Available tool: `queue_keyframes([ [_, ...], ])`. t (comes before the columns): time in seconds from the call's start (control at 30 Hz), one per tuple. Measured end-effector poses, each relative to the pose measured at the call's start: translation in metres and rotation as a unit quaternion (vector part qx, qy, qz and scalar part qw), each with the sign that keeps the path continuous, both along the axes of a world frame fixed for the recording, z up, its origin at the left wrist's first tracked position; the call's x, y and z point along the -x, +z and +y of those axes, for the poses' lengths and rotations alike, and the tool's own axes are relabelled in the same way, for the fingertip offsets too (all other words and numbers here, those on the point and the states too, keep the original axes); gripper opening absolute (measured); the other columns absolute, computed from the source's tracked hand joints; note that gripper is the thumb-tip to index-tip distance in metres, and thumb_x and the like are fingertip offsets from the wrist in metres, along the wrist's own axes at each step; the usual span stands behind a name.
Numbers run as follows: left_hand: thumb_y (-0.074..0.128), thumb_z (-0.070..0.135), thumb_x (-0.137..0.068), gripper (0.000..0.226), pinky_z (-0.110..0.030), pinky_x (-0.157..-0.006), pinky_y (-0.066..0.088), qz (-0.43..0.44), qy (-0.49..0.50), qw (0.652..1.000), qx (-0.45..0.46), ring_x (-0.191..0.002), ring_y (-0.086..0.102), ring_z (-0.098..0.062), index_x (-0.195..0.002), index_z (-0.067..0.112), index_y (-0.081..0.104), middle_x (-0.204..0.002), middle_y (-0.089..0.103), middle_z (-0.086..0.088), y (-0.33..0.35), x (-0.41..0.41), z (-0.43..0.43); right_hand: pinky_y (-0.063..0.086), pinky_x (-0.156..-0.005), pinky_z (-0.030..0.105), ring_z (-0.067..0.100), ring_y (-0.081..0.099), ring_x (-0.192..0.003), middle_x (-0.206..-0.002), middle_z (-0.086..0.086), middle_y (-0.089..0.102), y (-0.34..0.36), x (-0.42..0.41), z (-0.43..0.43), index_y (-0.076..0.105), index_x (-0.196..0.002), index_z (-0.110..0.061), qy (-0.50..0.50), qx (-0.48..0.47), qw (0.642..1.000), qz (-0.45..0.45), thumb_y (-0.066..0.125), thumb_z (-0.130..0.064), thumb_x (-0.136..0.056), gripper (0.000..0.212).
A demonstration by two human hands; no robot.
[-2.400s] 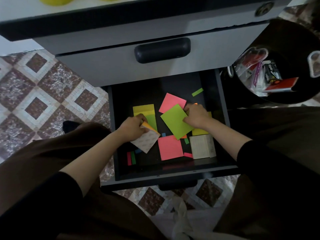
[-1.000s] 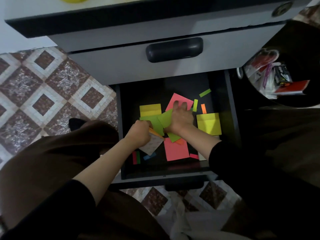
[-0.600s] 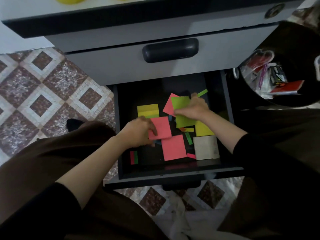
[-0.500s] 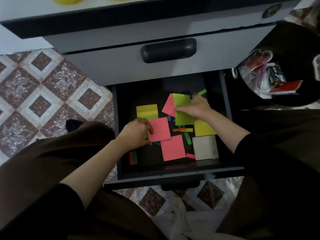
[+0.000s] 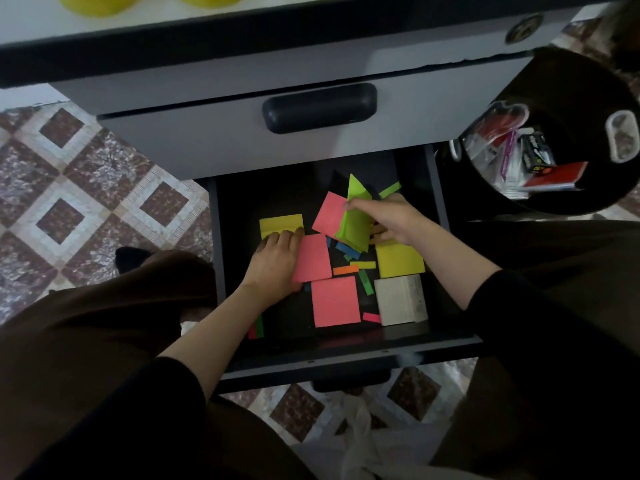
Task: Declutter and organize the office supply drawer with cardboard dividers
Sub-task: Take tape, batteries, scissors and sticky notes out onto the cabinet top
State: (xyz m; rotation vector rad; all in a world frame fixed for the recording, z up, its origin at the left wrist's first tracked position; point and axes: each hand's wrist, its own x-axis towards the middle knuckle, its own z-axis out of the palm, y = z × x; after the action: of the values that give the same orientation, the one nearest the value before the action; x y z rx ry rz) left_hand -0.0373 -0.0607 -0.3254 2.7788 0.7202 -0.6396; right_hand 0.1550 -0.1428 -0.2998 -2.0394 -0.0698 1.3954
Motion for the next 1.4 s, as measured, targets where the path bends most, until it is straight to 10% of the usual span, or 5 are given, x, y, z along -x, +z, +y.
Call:
queue_keyframes([
  [0.23, 0.074, 0.041, -0.068, 0.094, -0.033, -0.101, 0.036, -0.006, 0.047, 0.999, 0.016, -0.123, 0.034, -0.026, -0.141, 0.005, 0.028, -0.134, 0.037, -0.011, 0.019, 0.009, 0.007, 0.054, -0.083, 0.038, 0.026, 0.055, -0.112, -0.125, 0.012, 0.056, 0.019, 0.008, -0.005, 0.045, -0.132, -0.002, 0.061, -0.008, 0.997, -0.036, 0.078, -0.040, -0.068, 0.082],
  [0.4, 0.073, 0.045, -0.065, 0.083, -0.030, -0.100, 0.034, -0.035, 0.042, 0.998, 0.019, -0.118, 0.037, -0.024, -0.132, 0.009, 0.042, -0.127, 0.044, -0.008, 0.054, 0.022, 0.006, 0.051, -0.075, 0.031, 0.019, 0.062, -0.090, -0.098, 0.007, 0.066, 0.052, 0.016, -0.018, 0.065, -0.105, -0.003, 0.183, -0.022, 0.976, -0.113, 0.074, -0.031, -0.075, 0.041],
  [0.67, 0.077, 0.042, -0.065, 0.084, -0.028, -0.094, 0.033, -0.116, 0.047, 0.992, 0.031, -0.114, 0.041, -0.025, -0.134, 0.009, 0.043, -0.123, 0.048, -0.010, 0.124, 0.036, -0.009, 0.041, -0.078, 0.023, 0.013, 0.050, -0.099, -0.113, 0.000, 0.050, 0.132, 0.025, -0.052, 0.045, -0.130, -0.013, 0.303, -0.107, 0.915, -0.243, 0.080, -0.025, -0.069, 0.071],
  [1.07, 0.064, 0.058, -0.055, 0.091, -0.018, -0.091, 0.026, -0.305, -0.013, 0.952, -0.002, -0.114, 0.043, -0.020, -0.131, 0.009, 0.048, -0.119, 0.051, -0.004, 0.252, -0.001, -0.010, 0.032, -0.101, 0.025, 0.019, 0.043, -0.124, -0.137, 0.004, 0.043, 0.278, -0.020, -0.085, 0.034, -0.141, -0.014, 0.356, -0.151, 0.797, -0.464, 0.079, -0.013, -0.065, 0.088],
  [1.4, 0.046, 0.067, -0.047, 0.107, -0.032, -0.100, 0.031, -0.365, -0.028, 0.928, -0.074, -0.118, 0.045, -0.032, -0.131, 0.001, 0.047, -0.124, 0.052, -0.016, 0.318, -0.067, 0.032, 0.039, -0.101, 0.035, 0.024, 0.041, -0.127, -0.141, 0.003, 0.038, 0.323, -0.090, -0.028, 0.029, -0.143, -0.019, 0.451, 0.022, 0.675, -0.584, 0.076, -0.024, -0.069, 0.088],
])
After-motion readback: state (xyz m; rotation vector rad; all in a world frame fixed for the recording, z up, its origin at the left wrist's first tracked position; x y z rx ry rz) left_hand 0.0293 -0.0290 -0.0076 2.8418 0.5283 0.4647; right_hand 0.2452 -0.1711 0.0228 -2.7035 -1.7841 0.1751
